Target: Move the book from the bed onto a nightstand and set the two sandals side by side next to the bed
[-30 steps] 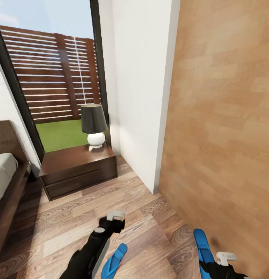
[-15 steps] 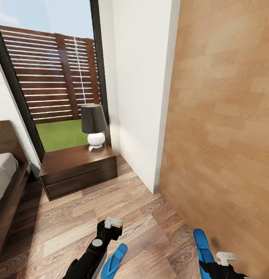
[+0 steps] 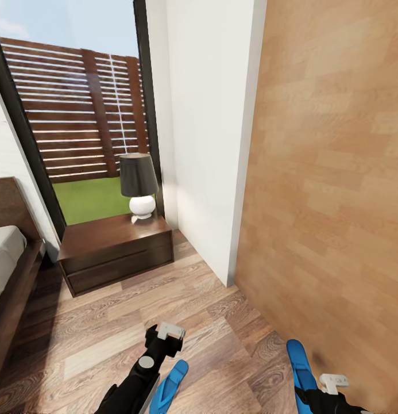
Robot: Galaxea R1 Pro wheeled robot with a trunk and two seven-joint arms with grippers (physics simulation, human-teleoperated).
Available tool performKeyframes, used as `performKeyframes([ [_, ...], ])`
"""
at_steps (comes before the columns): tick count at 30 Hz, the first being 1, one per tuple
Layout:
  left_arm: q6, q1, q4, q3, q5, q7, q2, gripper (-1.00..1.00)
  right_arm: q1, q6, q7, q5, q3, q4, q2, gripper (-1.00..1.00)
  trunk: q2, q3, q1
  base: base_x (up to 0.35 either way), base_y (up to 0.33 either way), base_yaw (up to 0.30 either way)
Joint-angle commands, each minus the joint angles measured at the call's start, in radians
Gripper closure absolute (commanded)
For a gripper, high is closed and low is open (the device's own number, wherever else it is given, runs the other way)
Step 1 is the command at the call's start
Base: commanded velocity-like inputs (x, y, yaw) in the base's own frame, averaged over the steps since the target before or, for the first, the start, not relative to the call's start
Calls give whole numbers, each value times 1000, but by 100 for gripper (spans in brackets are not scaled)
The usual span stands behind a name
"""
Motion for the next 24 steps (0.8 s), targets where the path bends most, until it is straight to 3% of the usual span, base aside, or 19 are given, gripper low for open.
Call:
performKeyframes([
  [1, 6, -1, -2, -12, -9, 6, 0, -100, 0, 6, 6, 0, -7, -1, 1, 100, -8, -4, 4, 0, 0, 0],
  [8, 9, 0, 0, -124, -8, 4, 0, -100, 0, 6, 6, 0, -7, -1, 1, 100, -57, -26, 31, 0, 0, 0],
  [11, 8, 0, 0, -145, -7, 3, 1, -100, 0, 7, 7, 0, -7, -1, 1, 100, -78, -36, 42, 0, 0, 0],
  [19, 8, 0, -2, -156, -4, -1, 3, -100, 0, 7, 7, -1, -7, -2, 1, 100, -134, -61, 73, 0, 0, 0],
  [24, 8, 0, -3, -155, -4, -12, 4, -100, 0, 6, 7, -1, -7, -2, 1, 100, -135, -80, 75, 0, 0, 0],
])
